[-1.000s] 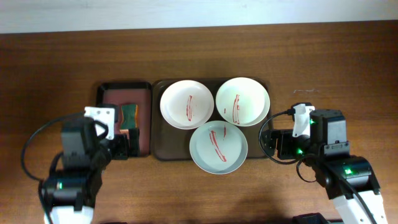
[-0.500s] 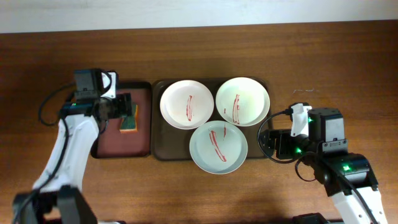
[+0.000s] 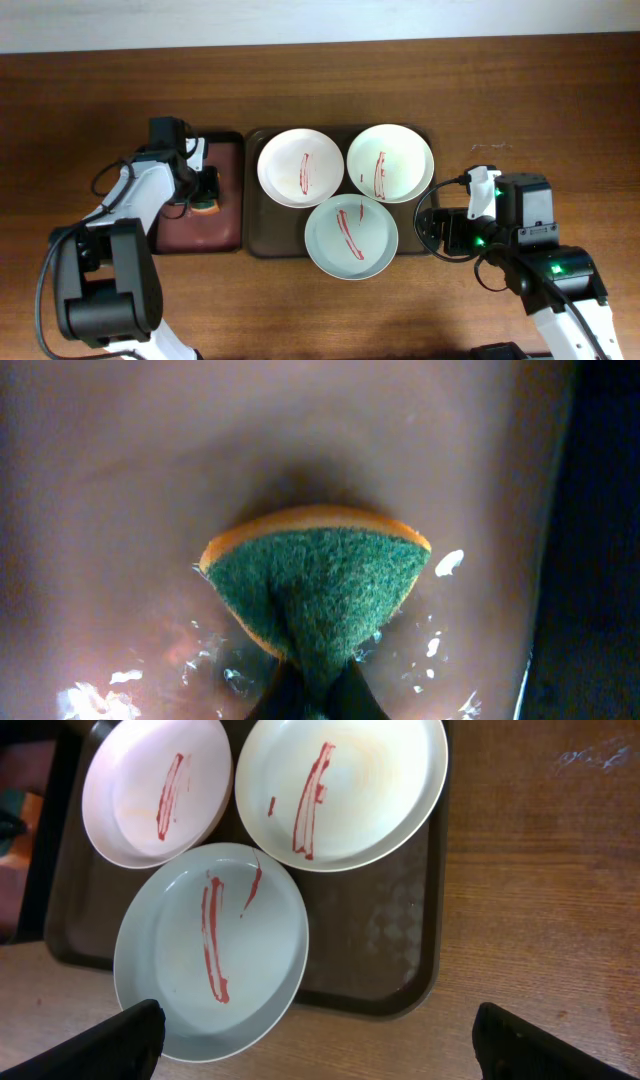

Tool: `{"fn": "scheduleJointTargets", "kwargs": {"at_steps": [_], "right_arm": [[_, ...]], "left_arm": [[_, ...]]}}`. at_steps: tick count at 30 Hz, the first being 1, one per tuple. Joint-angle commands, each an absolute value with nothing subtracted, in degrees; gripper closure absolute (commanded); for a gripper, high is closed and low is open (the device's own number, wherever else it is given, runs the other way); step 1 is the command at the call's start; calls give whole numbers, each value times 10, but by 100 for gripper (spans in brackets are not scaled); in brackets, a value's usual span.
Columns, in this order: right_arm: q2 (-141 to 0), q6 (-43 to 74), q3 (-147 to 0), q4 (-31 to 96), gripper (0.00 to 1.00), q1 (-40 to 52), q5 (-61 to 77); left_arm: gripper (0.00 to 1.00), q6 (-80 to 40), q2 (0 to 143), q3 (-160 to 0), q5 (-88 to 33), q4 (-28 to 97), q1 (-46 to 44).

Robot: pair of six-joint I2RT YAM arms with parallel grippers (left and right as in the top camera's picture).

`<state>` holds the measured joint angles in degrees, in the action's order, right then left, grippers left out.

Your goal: Clean dirty plates on tray and stack at the side

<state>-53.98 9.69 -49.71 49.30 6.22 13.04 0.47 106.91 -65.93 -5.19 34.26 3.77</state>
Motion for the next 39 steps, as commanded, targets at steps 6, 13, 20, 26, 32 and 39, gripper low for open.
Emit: {"fn": "scheduleJointTargets", "kwargs": {"at_steps": [6, 13, 20, 26, 32, 39], "right_arm": [[-670, 95, -509, 512, 1, 64, 176], [-848, 95, -509, 494, 46, 64, 277], [-930, 107, -509, 477, 61, 65, 311], [-931, 171, -509, 439, 66, 102, 273], [-931, 230, -509, 409, 81, 139, 196], [-931, 230, -509, 369, 96, 139, 187]], "left_arm": [[100, -19, 1013, -671, -144, 451, 31], [100, -19, 1013, -667, -142, 450, 28], [100, -19, 1013, -667, -142, 450, 28], [100, -19, 1013, -667, -142, 451, 28], [100, -19, 1013, -667, -142, 451, 28], [100, -19, 1012, -671, -142, 446, 28]]}}
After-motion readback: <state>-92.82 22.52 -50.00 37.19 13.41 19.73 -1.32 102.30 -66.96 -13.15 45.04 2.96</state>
